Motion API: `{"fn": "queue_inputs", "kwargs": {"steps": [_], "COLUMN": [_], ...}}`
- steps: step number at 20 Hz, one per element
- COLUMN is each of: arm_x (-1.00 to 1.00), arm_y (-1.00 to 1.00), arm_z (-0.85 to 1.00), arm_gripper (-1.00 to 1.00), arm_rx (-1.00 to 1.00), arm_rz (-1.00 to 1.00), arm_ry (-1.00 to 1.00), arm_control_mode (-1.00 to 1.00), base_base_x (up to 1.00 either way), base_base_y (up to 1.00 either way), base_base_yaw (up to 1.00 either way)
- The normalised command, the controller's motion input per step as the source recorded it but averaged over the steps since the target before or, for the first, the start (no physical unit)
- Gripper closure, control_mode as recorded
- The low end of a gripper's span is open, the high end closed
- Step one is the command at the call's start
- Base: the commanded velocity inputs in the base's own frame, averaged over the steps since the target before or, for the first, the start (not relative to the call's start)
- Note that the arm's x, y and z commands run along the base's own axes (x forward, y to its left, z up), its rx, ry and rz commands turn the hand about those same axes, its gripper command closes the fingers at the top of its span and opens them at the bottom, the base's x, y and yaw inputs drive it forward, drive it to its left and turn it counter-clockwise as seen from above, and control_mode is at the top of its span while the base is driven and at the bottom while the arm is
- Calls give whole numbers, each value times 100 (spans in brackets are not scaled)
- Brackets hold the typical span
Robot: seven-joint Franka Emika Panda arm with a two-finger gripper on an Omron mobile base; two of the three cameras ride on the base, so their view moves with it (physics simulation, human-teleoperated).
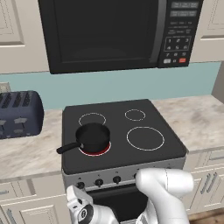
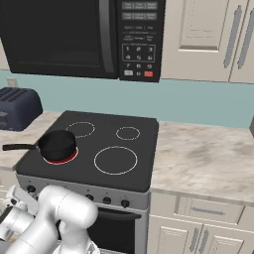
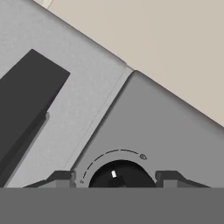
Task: Turn off the front left burner of the stove.
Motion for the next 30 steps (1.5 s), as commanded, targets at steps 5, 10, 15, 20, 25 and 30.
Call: {"fn": "queue_inputs", "kwargs": {"steps": [5,10,15,20,25,30], "arm_x": [0,0,0,0,0,0], "arm_y": [0,0,0,0,0,0], "arm_z": [5,5,10,10,4,0], "arm_gripper": [100,100,100,100,100,100], "arm_rx": [16,23,29,32,36,39], "arm_rz": [-8,-14,-17,-18,-17,-12], "arm_ry": [-6,-7,-10,-12,-13,-17], "arm_control_mode": [-100,-100,-100,-100,-100,-100], "base_base_x": [0,0,0,0,0,0], "base_base_y": [0,0,0,0,0,0], "base_base_yaw": [0,0,0,0,0,0]}}
